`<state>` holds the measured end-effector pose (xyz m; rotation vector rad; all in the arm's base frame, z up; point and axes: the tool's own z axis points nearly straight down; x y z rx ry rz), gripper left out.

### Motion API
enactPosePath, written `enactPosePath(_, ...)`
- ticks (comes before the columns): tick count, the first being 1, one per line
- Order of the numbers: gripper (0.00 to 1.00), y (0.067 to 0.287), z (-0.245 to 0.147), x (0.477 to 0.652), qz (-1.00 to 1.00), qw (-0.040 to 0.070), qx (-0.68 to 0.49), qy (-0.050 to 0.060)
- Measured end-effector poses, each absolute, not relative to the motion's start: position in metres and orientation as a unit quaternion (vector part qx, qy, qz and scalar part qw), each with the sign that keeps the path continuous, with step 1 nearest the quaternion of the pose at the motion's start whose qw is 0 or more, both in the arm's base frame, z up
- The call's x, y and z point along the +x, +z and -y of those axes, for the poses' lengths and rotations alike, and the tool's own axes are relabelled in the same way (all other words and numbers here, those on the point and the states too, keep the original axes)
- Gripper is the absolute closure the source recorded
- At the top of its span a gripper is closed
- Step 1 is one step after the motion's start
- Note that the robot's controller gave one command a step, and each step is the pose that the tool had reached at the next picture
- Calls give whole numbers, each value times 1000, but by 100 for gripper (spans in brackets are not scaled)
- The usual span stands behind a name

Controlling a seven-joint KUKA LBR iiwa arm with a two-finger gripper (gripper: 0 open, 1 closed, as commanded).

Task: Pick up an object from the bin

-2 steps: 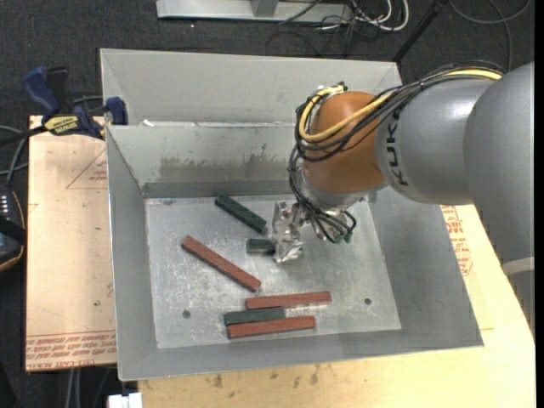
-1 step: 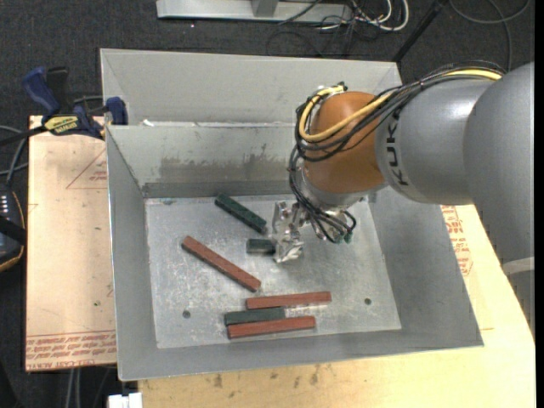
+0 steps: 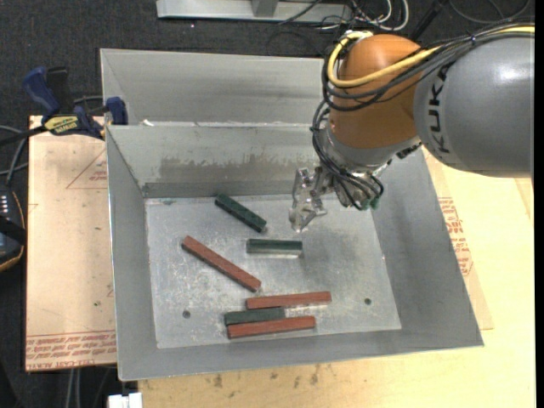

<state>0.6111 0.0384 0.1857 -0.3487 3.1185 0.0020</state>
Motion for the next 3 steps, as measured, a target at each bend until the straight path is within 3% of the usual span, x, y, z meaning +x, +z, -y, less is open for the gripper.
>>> enactPosePath(1, 0, 186, -38, 611, -994, 2, -111, 1)
enactPosePath(2, 0, 186, -38, 611, -994, 2, -111, 1)
enactPosePath(3, 100, 78, -12, 615, -991, 4, -134, 1)
